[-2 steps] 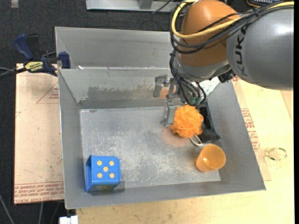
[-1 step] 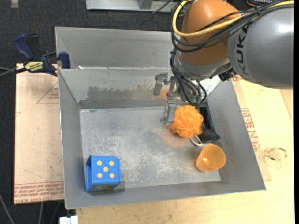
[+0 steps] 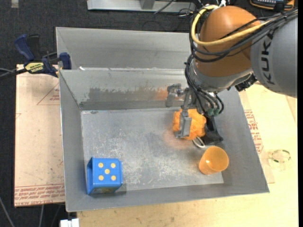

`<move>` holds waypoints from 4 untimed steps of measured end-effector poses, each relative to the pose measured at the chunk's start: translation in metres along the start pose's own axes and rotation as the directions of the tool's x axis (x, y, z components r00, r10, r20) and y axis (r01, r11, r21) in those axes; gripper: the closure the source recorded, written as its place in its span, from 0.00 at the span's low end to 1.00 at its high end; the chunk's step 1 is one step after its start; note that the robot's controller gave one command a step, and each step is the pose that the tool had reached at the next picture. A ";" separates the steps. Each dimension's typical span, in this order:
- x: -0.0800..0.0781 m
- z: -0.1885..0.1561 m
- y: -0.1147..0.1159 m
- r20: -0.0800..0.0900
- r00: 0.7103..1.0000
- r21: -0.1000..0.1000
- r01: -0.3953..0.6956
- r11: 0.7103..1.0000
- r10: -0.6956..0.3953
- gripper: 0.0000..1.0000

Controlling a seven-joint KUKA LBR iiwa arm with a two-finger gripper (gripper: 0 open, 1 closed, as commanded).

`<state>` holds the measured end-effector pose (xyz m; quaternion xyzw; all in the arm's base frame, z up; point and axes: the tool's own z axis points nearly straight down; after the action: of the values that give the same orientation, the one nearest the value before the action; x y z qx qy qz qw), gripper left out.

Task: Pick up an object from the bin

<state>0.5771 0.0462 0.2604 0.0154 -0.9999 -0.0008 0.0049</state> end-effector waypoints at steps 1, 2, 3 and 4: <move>0.025 -0.018 -0.013 0.011 0.995 0.003 0.099 0.995 -0.099 0.00; 0.099 0.027 -0.025 -0.003 0.994 0.000 -0.109 0.994 0.109 1.00; 0.098 0.026 -0.025 0.000 0.994 0.000 -0.108 0.994 0.108 0.00; 0.098 0.026 -0.025 0.000 0.994 -0.001 -0.108 0.994 0.108 0.00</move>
Offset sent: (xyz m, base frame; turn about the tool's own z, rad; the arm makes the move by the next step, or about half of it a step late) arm -0.0976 -0.0281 -0.0249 0.1083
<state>0.4799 0.0184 0.2350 -0.0387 -0.9992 -0.0008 0.0048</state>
